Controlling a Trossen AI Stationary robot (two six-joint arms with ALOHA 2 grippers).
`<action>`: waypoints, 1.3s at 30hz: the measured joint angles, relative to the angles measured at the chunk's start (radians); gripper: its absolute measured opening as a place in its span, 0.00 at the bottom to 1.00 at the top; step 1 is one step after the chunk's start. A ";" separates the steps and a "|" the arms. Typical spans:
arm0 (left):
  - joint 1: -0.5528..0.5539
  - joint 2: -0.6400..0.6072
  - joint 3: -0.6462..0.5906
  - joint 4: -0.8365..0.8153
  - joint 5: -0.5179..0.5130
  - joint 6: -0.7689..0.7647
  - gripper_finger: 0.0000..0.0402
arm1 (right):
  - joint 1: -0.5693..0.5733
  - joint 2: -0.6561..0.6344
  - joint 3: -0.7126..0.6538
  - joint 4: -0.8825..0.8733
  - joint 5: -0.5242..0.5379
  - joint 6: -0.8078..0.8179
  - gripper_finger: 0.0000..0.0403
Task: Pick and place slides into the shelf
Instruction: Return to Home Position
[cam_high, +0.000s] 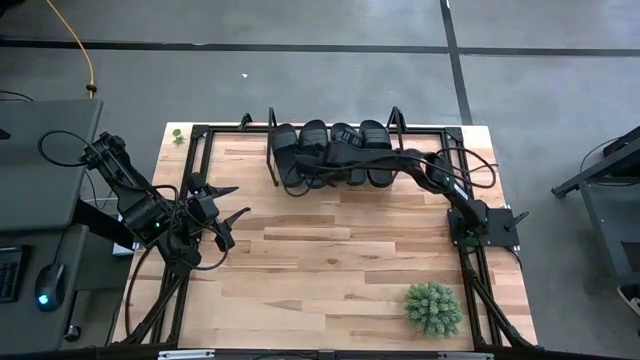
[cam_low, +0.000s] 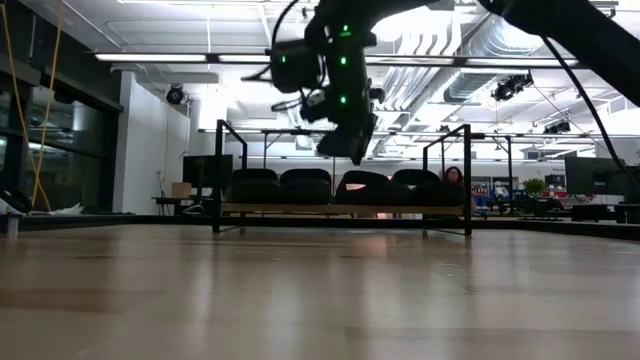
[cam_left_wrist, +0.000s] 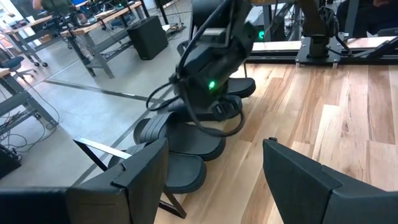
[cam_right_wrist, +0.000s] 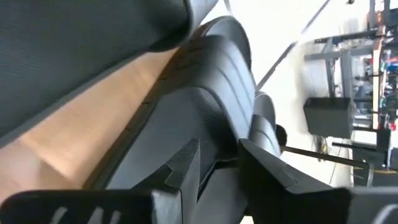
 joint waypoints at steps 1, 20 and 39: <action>0.000 0.000 0.000 -0.001 0.000 0.000 0.61 | 0.008 -0.007 0.000 0.001 0.001 0.000 0.25; 0.000 0.000 0.000 -0.009 0.011 0.038 0.61 | 0.170 -0.144 0.000 0.179 -0.085 -0.228 0.25; 0.000 0.000 0.000 0.080 0.220 0.174 0.61 | 0.305 -0.158 0.000 0.171 -0.135 -0.361 0.25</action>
